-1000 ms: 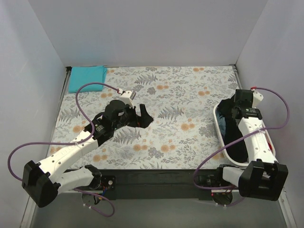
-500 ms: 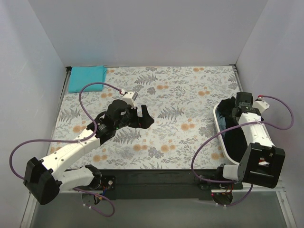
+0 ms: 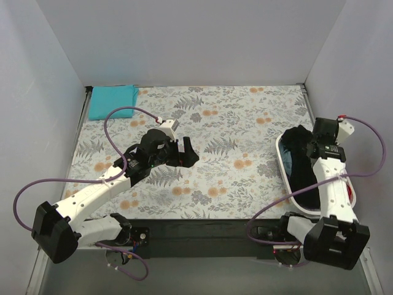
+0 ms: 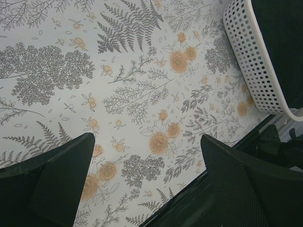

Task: Fold and stack the t-shirts
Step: Grab the tshirt from the pile, then move the tshirt to the center of the board

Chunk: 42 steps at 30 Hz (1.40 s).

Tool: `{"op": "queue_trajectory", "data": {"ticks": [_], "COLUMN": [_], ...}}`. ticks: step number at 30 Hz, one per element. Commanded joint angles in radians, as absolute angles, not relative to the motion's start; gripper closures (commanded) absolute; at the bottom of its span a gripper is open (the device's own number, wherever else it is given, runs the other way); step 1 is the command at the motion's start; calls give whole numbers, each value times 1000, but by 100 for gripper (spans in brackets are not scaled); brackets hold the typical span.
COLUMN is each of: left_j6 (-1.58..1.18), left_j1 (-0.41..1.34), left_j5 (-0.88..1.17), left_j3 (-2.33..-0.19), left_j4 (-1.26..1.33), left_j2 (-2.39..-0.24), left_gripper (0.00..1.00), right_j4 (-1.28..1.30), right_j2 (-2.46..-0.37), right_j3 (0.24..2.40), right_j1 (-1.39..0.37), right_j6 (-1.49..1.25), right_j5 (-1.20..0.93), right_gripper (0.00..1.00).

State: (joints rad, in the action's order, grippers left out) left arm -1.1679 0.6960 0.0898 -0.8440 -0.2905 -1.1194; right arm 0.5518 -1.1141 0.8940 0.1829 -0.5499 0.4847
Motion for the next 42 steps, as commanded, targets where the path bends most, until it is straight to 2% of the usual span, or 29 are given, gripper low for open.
{"op": "queue_trajectory", "data": {"ticks": [1,4,10,22,27,30,32,33,34,37,38,42], "left_j6": [-1167,-1184,-1232,-1362,-1362,-1359,-1361,-1364,-1367,-1397,-1411,-1507], "left_j1": [693,693,693,655,631,620,617,617,617,617,618,617], "left_j5": [81,58,-57,-258,-308,-319,-319,-315,-313,-281,-269,-192], "left_j3": [-868,-874,-899,-976,-985,-1000,-1003,-1002,-1000,-970,-941,-862], "left_j4": [-311,-322,-367,-442,-449,-465,-479,-482,-485,-489,-486,-482], "left_j2": [-1106,-1101,-1121,-1089,-1031,-1019,-1017,-1019,-1020,-1026,-1031,-1094], "left_gripper": [5,5,6,6,6,6,5,5,6,6,7,16], "right_j4": [450,419,370,305,327,328,327,328,328,327,325,318], "right_j2": [-987,-946,-953,-1287,-1446,-1469,-1462,-1438,-1419,-1330,-1310,-1230], "right_j3": [995,1070,1297,1874,2043,1984,1846,1789,1641,1412,1282,1071], "right_j1": [183,175,45,-513,-655,-655,-620,-594,-516,-357,-332,-305], "right_j6": [-435,-397,-390,-382,-350,-347,-379,-405,-435,-518,-517,-485], "right_j5": [290,68,-115,-138,-60,62,141,147,115,39,38,74], "right_gripper": [99,99,99,99,99,99,99,94,81,54,52,44]}}
